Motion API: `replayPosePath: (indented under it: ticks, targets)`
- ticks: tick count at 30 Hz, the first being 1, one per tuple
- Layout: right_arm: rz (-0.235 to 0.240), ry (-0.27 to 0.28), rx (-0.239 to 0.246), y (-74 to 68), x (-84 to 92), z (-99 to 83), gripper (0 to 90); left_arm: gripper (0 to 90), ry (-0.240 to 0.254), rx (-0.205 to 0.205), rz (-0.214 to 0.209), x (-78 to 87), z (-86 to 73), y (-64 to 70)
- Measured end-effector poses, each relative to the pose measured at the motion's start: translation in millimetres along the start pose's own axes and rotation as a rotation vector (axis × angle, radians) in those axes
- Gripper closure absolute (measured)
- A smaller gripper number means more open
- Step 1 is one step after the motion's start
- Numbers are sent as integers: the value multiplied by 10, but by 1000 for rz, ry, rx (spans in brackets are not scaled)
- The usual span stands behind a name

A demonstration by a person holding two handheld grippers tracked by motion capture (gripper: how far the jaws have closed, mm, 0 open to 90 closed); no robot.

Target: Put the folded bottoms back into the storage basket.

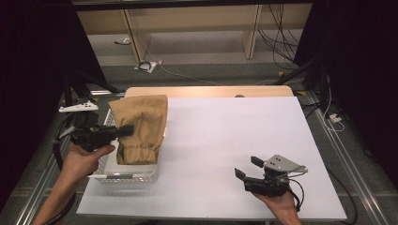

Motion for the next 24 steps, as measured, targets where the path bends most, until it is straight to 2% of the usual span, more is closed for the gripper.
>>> replayPosePath:
  ticks: [6,12,16,20,24]
  targets:
    - [2,-2,4,-5,-3,0,263,845,8,15,16,56,9,-104]
    - [2,-2,2,-3,-2,-1,263,845,-2,26,39,46,-13,-220]
    - [3,-1,4,-4,-3,-1,263,845,-9,36,53,6,-38,-290]
    - [3,-3,2,-5,-3,-2,263,845,-29,59,72,-83,-77,-415]
    - [4,-5,1,-4,-5,-4,263,844,-60,56,101,-173,-108,-512]
Point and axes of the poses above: each handheld gripper's, and its own axes: x roughly backward along the jaws, z roughly out of its top, y roughly to its right, the point moved 8 cm from there along -x, roughly forward along the jaws, and after that the axes turned 14 degrees about x, right-handed, at the moved point
